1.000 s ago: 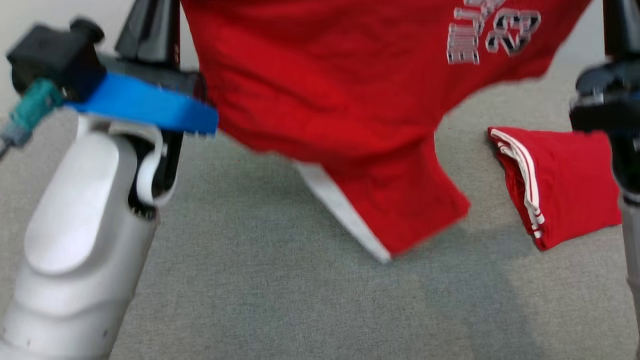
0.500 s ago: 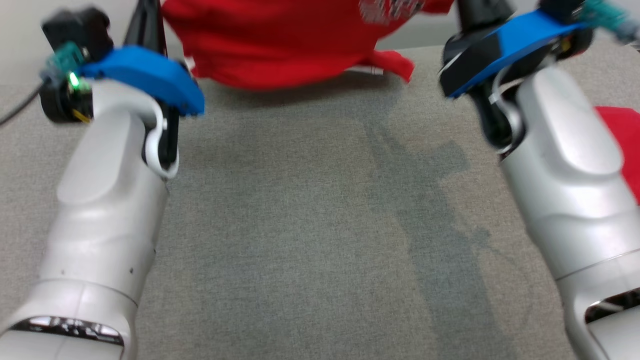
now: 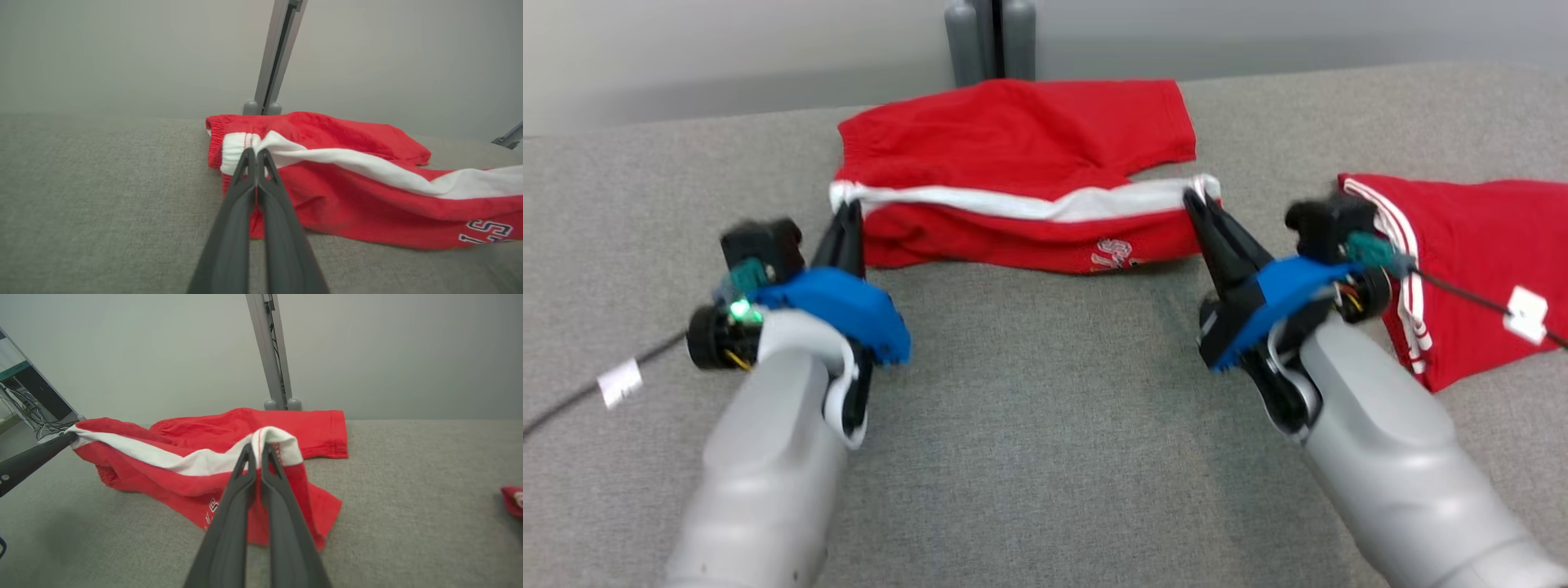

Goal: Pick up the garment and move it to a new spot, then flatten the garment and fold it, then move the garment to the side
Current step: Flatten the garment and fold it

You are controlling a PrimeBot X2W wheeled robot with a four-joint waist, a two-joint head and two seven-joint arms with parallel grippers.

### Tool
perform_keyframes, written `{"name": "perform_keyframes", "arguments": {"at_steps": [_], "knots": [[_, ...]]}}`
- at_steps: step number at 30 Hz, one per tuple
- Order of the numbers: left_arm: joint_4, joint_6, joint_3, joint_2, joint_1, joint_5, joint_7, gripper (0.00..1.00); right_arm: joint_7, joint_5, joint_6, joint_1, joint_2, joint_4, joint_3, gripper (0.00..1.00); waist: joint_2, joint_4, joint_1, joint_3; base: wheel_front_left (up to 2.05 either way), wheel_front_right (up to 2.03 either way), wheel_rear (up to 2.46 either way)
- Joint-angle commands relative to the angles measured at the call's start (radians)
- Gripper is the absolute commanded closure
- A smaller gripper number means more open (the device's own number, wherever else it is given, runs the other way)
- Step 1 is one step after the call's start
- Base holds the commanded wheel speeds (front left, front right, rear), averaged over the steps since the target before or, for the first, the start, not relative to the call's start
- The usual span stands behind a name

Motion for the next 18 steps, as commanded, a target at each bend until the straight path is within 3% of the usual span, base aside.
{"name": "perform_keyframes", "arguments": {"at_steps": [1, 9, 18], "knots": [[-0.047, -0.009, 0.004, 0.003, 0.054, 0.021, -0.004, 1.0, -0.004, -0.002, 0.0, 0.061, -0.023, -0.038, -0.001, 1.0, -0.0002, -0.001, -0.0001, -0.017, 0.0, 0.0, 0.0], [-0.434, -0.025, 0.075, 0.028, 0.462, 0.122, -0.004, 1.0, -0.004, -0.058, 0.0, 0.427, -0.112, -0.34, -0.089, 1.0, -0.0002, 0.01, -0.0001, -0.103, 0.0, 0.0, 0.0], [-0.724, 0.004, 0.095, 0.041, 0.799, 0.133, 0.034, 1.0, 0.021, -0.165, -0.001, 0.792, -0.092, -0.64, -0.239, 1.0, -0.0002, 0.003, -0.0001, -0.172, 0.0, 0.0, 0.0]]}}
